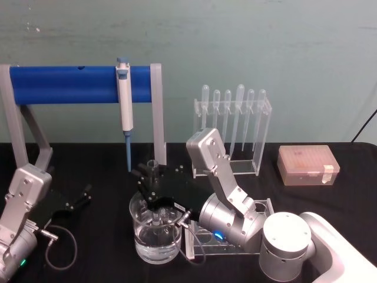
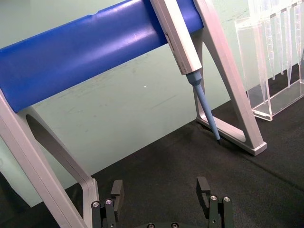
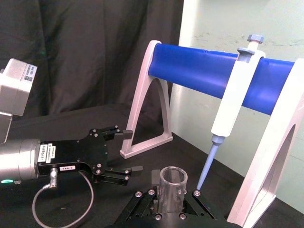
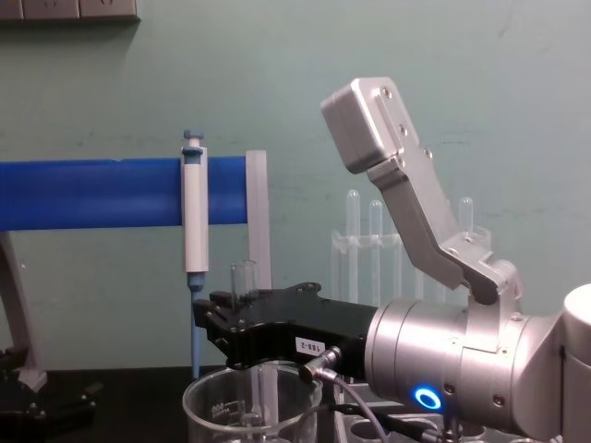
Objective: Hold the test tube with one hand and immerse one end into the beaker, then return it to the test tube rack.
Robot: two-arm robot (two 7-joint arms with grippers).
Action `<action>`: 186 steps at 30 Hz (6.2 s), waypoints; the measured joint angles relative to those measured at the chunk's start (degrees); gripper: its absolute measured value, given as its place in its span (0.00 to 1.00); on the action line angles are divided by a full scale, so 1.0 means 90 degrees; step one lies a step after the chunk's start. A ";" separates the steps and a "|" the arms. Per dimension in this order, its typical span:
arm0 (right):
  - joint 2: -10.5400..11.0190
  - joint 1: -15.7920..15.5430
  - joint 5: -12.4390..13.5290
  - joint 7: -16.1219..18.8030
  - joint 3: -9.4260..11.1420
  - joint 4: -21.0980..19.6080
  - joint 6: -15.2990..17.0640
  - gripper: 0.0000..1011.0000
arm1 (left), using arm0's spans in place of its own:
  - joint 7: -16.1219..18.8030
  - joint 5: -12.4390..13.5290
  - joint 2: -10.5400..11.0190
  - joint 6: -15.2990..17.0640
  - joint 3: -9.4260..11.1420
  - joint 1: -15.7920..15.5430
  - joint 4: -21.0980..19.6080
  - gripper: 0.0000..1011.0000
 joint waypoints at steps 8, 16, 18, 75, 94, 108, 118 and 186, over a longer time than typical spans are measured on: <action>0.0000 0.0000 0.0000 0.0000 0.0000 0.0000 0.0000 0.13 | 0.0000 0.0000 0.0000 0.0000 0.0000 0.0000 0.0000 0.99; 0.0000 0.0000 0.0000 0.0000 0.0000 0.0000 0.0000 0.13 | 0.0000 0.0000 0.0000 0.0000 0.0000 0.0000 0.0000 0.99; 0.0000 0.0000 0.0000 0.0000 0.0000 0.0000 0.0000 0.13 | 0.0000 0.0000 0.0000 0.0000 0.0000 0.0000 0.0000 0.99; 0.0000 0.0000 0.0000 0.0000 0.0000 0.0000 0.0000 0.13 | 0.0000 0.0000 0.0000 0.0000 0.0000 0.0000 0.0000 0.99; 0.0000 0.0000 0.0000 0.0000 0.0000 0.0000 0.0000 0.13 | 0.0000 0.0000 0.0000 0.0000 0.0000 0.0000 0.0000 0.99; 0.0000 0.0000 0.0000 0.0000 0.0000 0.0000 0.0000 0.13 | 0.0000 0.0000 0.0000 0.0000 0.0000 0.0000 0.0000 0.99; 0.0000 0.0000 0.0000 0.0000 0.0000 0.0000 0.0000 0.13 | 0.0000 0.0000 0.0000 0.0000 0.0000 0.0000 0.0000 0.99; 0.0000 0.0000 0.0000 -0.0001 0.0000 0.0000 0.0000 0.13 | 0.0000 0.0000 0.0000 0.0000 0.0000 0.0000 0.0000 0.99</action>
